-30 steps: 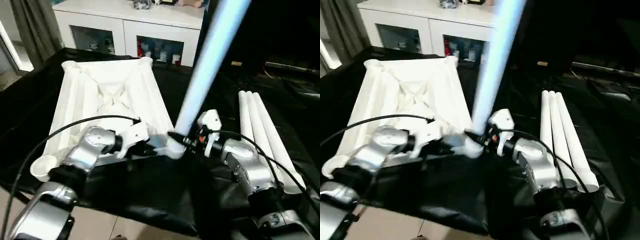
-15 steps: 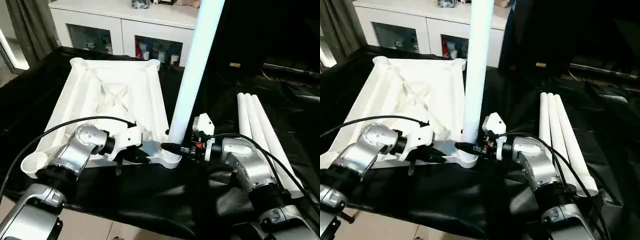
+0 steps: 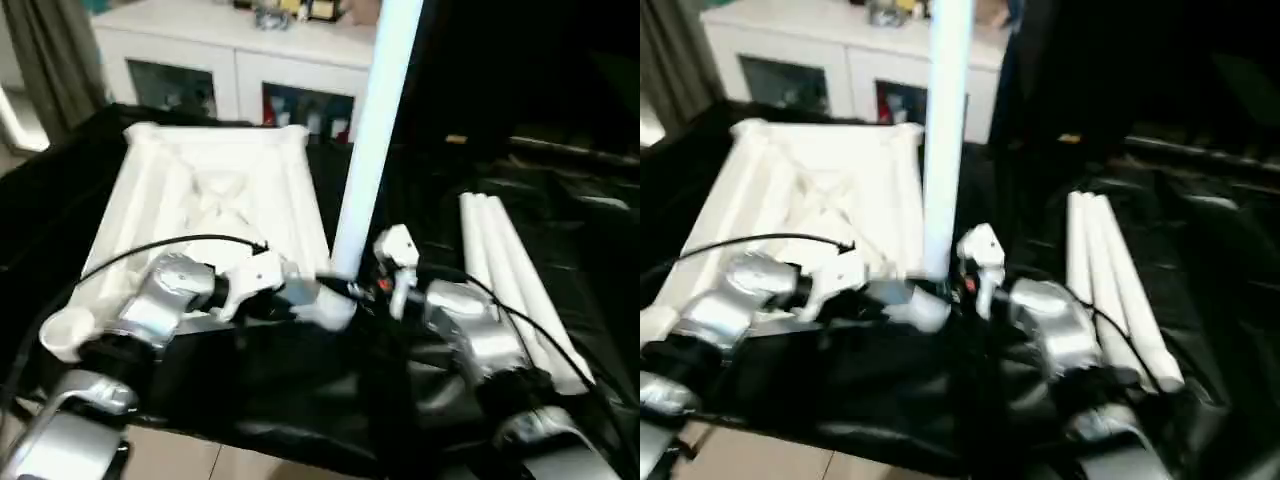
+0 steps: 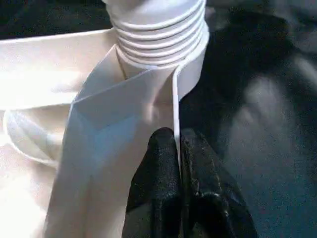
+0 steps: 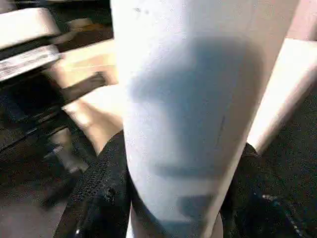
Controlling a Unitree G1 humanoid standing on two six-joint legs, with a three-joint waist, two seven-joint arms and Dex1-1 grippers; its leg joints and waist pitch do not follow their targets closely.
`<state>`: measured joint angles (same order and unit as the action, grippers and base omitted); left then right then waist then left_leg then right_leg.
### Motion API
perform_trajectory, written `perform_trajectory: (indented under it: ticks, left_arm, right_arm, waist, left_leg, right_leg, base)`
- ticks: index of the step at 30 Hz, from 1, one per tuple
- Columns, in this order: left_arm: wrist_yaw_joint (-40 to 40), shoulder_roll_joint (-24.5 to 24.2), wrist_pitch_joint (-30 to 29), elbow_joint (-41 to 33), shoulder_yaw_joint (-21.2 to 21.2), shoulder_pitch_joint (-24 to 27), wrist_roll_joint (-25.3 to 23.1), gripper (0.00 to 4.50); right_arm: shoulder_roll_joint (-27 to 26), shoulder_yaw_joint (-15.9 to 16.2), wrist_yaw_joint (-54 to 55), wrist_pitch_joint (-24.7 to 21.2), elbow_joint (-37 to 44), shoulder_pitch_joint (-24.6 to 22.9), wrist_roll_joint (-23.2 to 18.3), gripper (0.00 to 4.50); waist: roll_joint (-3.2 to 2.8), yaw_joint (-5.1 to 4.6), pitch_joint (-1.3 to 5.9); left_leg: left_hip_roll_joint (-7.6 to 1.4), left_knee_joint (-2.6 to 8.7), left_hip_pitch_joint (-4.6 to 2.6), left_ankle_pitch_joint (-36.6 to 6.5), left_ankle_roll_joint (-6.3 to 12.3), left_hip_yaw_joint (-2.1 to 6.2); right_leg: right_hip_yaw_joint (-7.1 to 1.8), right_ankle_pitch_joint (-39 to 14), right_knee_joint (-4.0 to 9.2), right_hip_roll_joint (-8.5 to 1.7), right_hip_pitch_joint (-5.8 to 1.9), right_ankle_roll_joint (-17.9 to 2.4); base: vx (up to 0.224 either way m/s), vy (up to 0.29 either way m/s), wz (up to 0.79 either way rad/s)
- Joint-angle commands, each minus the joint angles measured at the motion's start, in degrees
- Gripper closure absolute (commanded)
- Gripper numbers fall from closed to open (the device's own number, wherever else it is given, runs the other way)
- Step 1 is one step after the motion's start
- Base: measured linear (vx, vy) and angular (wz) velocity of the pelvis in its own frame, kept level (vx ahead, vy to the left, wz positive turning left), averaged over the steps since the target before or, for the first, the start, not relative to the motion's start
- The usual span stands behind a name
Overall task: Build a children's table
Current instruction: Rotate leg to tighten
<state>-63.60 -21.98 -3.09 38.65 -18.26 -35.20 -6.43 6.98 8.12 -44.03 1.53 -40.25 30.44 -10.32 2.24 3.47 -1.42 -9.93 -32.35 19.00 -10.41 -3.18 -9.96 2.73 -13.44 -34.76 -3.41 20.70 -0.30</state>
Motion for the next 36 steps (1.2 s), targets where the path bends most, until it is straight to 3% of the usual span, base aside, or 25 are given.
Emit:
perform_trajectory:
  ticks: [1,5,7,8,9,12,15,16,24,26,29,31,32,34,35,36]
  left_arm:
    - [0.8,2.8,-1.1,-0.5,-1.5,-1.0,0.7,4.50]
    - [20.9,11.5,-16.3,0.8,3.0,-2.7,-1.3,4.50]
    - [27.5,16.3,-21.5,0.1,5.2,-3.1,-0.7,4.50]
    - [29.4,18.2,-22.3,-0.2,5.8,-3.1,-0.4,4.50]
    - [29.7,18.5,-22.4,-0.2,5.9,-3.1,-0.4,4.50]
    - [34.3,22.5,-22.8,0.9,5.6,-3.8,-0.9,4.50]
    - [35.8,22.8,-22.6,1.6,4.9,-4.2,-1.9,4.50]
    - [36.1,22.1,-23.1,1.7,4.6,-4.4,-2.8,4.50]
    - [36.1,19.6,-22.7,1.7,4.0,-4.3,-3.6,4.50]
    - [35.7,19.2,-22.2,1.7,3.8,-4.2,-3.8,4.50]
    - [35.2,18.7,-21.7,1.4,3.6,-4.1,-3.9,4.50]
    - [34.9,18.4,-21.3,1.5,3.5,-4.2,-3.7,4.50]
    - [34.6,18.2,-21.1,1.4,3.6,-4.3,-3.6,4.50]
    - [34.0,17.5,-20.4,1.6,3.8,-4.7,-3.3,4.50]
    - [34.0,17.5,-20.4,1.6,3.8,-4.7,-3.3,4.50]
    - [33.8,17.2,-20.0,1.7,3.6,-4.8,-3.4,4.50]
  right_arm:
    - [0.8,0.3,8.2,-5.1,-10.3,-2.4,5.7,2.62]
    - [-2.6,-3.6,25.0,-4.3,-17.3,2.4,5.2,2.62]
    - [-4.3,-5.4,30.2,-4.2,-19.7,4.2,4.1,2.62]
    - [-4.9,-6.2,32.2,-4.3,-20.4,4.8,3.7,2.62]
    - [-5.0,-6.3,32.5,-4.3,-20.6,4.9,3.6,2.62]
    - [-6.7,-6.8,35.1,-3.6,-22.1,6.7,3.3,2.62]
    - [-7.4,-7.0,35.8,-2.9,-23.2,7.6,3.6,2.62]
    - [-8.2,-7.2,35.8,-2.3,-24.3,8.5,4.0,2.62]
    - [-9.2,-7.8,31.1,0.6,-24.8,9.8,3.3,2.62]
    - [-9.3,-8.5,29.9,1.2,-24.6,10.1,2.4,2.06]
    - [-9.2,-9.8,28.2,1.9,-24.1,10.7,1.5,1.83]
    - [-9.0,-10.3,27.0,2.2,-23.8,11.0,1.2,1.58]
    - [-8.7,-10.3,25.9,2.4,-23.2,11.1,1.0,1.49]
    - [-7.9,-10.2,22.8,3.0,-21.6,11.1,0.7,1.40]
    - [-7.9,-10.2,22.8,3.0,-21.6,11.1,0.7,1.28]
    - [-7.6,-10.3,21.5,3.0,-20.9,11.1,0.7,1.15]
  waist:
    - [-1.15,-0.43,0.72]
    - [-1.02,-1.10,0.75]
    - [-0.92,-0.91,0.64]
    - [-0.66,-1.09,0.69]
    - [-0.79,-1.09,0.73]
    - [-0.61,-0.92,0.88]
    - [-0.63,-0.74,0.92]
    - [-1.05,-0.65,0.93]
    - [-0.88,-0.73,0.90]
    - [-0.88,-0.71,0.87]
    - [-0.90,-0.82,0.86]
    - [-0.82,-0.92,1.11]
    - [-0.95,-0.81,1.10]
    - [-1.01,-0.76,0.98]
    - [-0.97,-0.79,0.98]
    - [-0.98,-0.56,1.37]
  left_leg:
    - [-3.80,5.26,-0.51,-32.0,-4.11,3.04]
    - [-3.69,5.11,-1.07,-33.7,-4.82,2.98]
    - [-3.38,4.84,-1.35,-34.0,-3.82,2.91]
    - [-3.38,4.94,-0.80,-33.4,-3.44,2.99]
    - [-3.38,5.14,-0.69,-33.2,-3.23,3.03]
    - [-3.22,5.17,-0.81,-32.8,-2.10,2.64]
    - [-3.22,5.16,-0.62,-31.5,-1.50,2.46]
    - [-3.23,5.20,-0.67,-31.5,-1.58,2.49]
    - [-3.33,5.38,-0.48,-30.5,-1.21,2.18]
    - [-3.37,5.41,-0.52,-30.4,-1.14,2.17]
    - [-3.40,5.43,-0.50,-31.0,-1.03,2.25]
    - [-3.55,5.60,0.16,-28.4,-0.85,2.33]
    - [-3.57,5.54,0.40,-26.0,-0.37,2.11]
    - [-3.47,5.23,0.21,-25.4,0.28,1.73]
    - [-3.48,5.24,0.38,-25.0,0.42,1.79]
    - [-3.61,5.17,0.73,-21.8,0.87,1.73]
  right_leg:
    - [-2.84,-34.7,6.63,-6.05,0.39,-6.0]
    - [-2.51,-31.7,6.50,-5.58,0.96,-7.2]
    - [-2.31,-32.9,7.28,-5.73,1.23,-6.7]
    - [-2.19,-32.1,7.19,-5.68,0.78,-6.5]
    - [-2.12,-31.4,7.27,-5.61,0.65,-6.3]
    - [-2.25,-28.1,7.56,-5.40,0.98,-6.3]
    - [-2.48,-27.3,7.56,-5.48,1.01,-6.2]
    - [-2.52,-26.8,7.51,-5.45,1.01,-6.3]
    - [-2.70,-24.0,7.27,-5.36,0.92,-7.5]
    - [-2.75,-24.3,7.31,-5.39,0.95,-7.5]
    - [-2.70,-25.4,7.40,-5.41,0.95,-7.4]
    - [-2.71,-22.6,6.92,-5.53,0.26,-8.0]
    - [-2.81,-20.3,6.77,-5.59,0.18,-8.7]
    - [-2.89,-20.7,6.96,-5.63,0.46,-9.4]
    - [-2.87,-21.3,6.93,-5.68,0.30,-9.3]
    - [-2.87,-19.5,6.70,-5.71,-0.02,-9.4]
  base:
    - [0.000,0.000,0.00]
    - [0.000,0.000,0.00]
    - [0.000,0.000,0.00]
    - [0.000,0.000,0.00]
    - [0.000,0.000,0.00]
    - [0.000,0.000,0.00]
    - [0.000,0.000,0.00]
    - [0.000,0.000,0.00]
    - [0.000,0.000,0.00]
    - [0.000,0.000,0.00]
    - [0.000,0.000,0.00]
    - [0.000,0.000,0.00]
    - [0.000,0.000,0.00]
    - [0.000,0.000,0.00]
    - [0.000,0.000,0.00]
    - [0.000,0.000,0.00]
